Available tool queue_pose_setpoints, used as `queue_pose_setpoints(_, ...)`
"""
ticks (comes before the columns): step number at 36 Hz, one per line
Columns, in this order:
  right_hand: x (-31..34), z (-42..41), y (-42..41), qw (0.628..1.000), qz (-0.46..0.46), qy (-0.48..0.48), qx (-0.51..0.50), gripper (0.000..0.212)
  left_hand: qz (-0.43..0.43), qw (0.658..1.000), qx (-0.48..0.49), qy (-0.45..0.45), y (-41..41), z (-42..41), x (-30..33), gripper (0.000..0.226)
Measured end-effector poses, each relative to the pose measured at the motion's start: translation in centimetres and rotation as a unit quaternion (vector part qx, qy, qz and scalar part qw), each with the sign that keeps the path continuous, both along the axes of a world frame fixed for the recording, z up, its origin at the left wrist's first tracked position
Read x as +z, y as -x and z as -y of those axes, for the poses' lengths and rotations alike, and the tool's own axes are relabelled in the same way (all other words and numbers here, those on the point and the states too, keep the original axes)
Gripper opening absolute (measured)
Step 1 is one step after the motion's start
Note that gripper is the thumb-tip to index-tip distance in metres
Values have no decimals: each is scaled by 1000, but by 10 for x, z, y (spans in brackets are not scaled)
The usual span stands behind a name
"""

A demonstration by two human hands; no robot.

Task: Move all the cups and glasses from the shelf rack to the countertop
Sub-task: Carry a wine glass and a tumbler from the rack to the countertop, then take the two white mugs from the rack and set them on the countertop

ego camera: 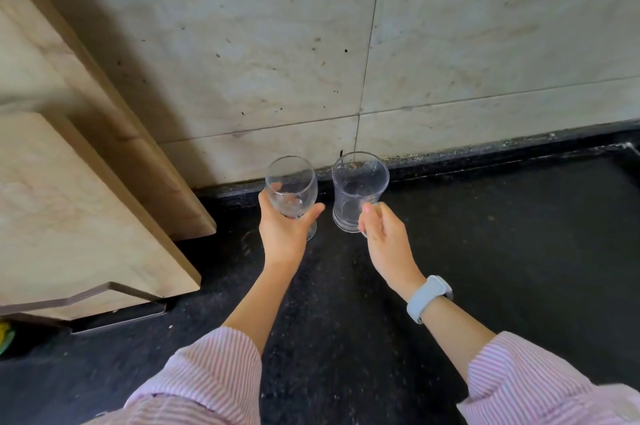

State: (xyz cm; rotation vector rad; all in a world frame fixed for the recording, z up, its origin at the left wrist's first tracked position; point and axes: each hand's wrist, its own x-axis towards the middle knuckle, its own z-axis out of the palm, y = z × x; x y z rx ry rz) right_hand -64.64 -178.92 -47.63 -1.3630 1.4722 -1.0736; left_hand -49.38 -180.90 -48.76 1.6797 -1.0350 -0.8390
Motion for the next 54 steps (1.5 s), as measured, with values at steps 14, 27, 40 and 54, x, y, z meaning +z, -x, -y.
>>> queue_pose_setpoints(14, 7, 3, 3, 990, -107, -84, 40, 23, 24, 998, -35, -54, -5, -8, 0, 76)
queue_pose_setpoints(27, 84, -62, -29, 953, -300, 42, -14, 54, 430, 890, -137, -72, -54, -97, 77, 57)
queue_pose_setpoints(40, 200, -215, -235, 828, -315, 218, 411, 36, 512, 845, 118, -100, -231, -349, 216, 44)
queue_pose_setpoints(54, 271, -679, -383, 612, -98, 360, 698, 33, 463, 703, 471, -264, -234, -884, 283, 40)
